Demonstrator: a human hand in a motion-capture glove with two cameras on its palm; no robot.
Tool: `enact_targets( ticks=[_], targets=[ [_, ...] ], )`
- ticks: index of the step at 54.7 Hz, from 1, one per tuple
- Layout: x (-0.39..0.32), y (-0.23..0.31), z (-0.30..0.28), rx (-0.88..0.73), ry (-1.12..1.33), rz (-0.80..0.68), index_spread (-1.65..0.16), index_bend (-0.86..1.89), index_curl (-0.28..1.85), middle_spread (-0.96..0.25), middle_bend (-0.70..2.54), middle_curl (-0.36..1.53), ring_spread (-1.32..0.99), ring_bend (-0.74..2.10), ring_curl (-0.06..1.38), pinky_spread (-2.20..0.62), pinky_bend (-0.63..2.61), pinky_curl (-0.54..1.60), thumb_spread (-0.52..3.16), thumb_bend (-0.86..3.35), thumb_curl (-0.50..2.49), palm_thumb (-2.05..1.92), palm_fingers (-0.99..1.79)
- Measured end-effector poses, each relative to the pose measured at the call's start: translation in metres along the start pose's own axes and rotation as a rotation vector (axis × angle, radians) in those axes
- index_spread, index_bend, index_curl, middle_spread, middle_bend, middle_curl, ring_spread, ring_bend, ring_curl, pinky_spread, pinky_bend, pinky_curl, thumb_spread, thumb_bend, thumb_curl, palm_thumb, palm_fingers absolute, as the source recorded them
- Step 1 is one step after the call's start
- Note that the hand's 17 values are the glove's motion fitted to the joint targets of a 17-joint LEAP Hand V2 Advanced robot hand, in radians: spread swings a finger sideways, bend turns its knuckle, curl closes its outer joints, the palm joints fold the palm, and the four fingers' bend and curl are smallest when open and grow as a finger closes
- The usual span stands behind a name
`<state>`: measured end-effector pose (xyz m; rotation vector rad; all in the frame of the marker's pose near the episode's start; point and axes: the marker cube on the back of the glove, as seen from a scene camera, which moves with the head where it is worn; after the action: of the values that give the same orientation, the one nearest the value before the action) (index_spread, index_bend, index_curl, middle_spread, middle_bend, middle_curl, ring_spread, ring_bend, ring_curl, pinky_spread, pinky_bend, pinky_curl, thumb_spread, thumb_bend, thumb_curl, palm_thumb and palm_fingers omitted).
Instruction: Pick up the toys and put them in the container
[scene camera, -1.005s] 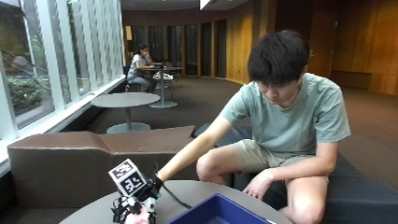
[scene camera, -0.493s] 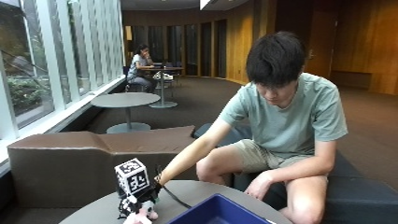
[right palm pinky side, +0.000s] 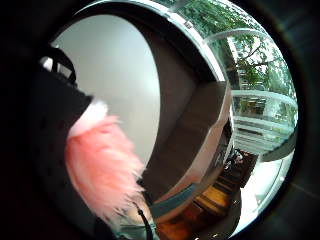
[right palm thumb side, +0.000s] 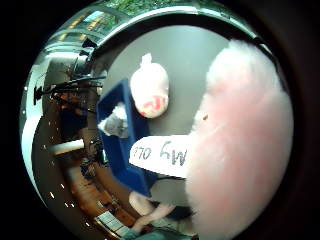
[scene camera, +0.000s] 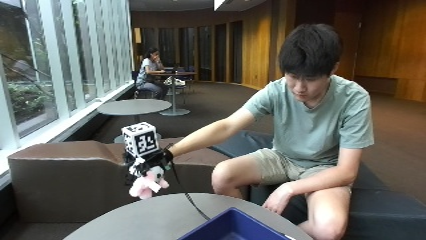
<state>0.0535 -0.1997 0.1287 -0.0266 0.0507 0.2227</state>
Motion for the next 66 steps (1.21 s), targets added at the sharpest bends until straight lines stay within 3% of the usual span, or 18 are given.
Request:
enact_targets(
  ticks=[13, 29, 49, 66],
  targets=[
    [-0.021, 0.012, -0.084, 0.081, -0.029, -0.036, -0.27, 0.91, 0.88, -0.32, 0.92, 0.73, -0.47, 0.98, 0.73, -0.42, 0.69, 0.41, 0.31, 0.13, 0.96, 0.72, 0.94],
    [-0.086, 0.02, -0.138, 0.155, -0.032, -0.097, -0.27, 0.89, 0.97, -0.32, 0.93, 0.76, -0.46, 1.0, 0.74, -0.42, 0.7, 0.43, 0.22, 0.12, 1.04, 0.73, 0.94],
    [-0.239, 0.036, -0.167, 0.178, -0.011, -0.287, -0.27, 0.85, 1.05, -0.32, 0.91, 0.78, -0.45, 1.01, 0.74, -0.43, 0.7, 0.45, 0.18, 0.09, 1.12, 0.73, 0.92],
    [-0.324, 0.058, -0.159, 0.169, -0.028, -0.369, -0.28, 0.82, 1.1, -0.31, 0.89, 0.82, -0.45, 1.01, 0.73, -0.44, 0.7, 0.45, 0.18, 0.06, 1.18, 0.72, 0.92]
  ],
)
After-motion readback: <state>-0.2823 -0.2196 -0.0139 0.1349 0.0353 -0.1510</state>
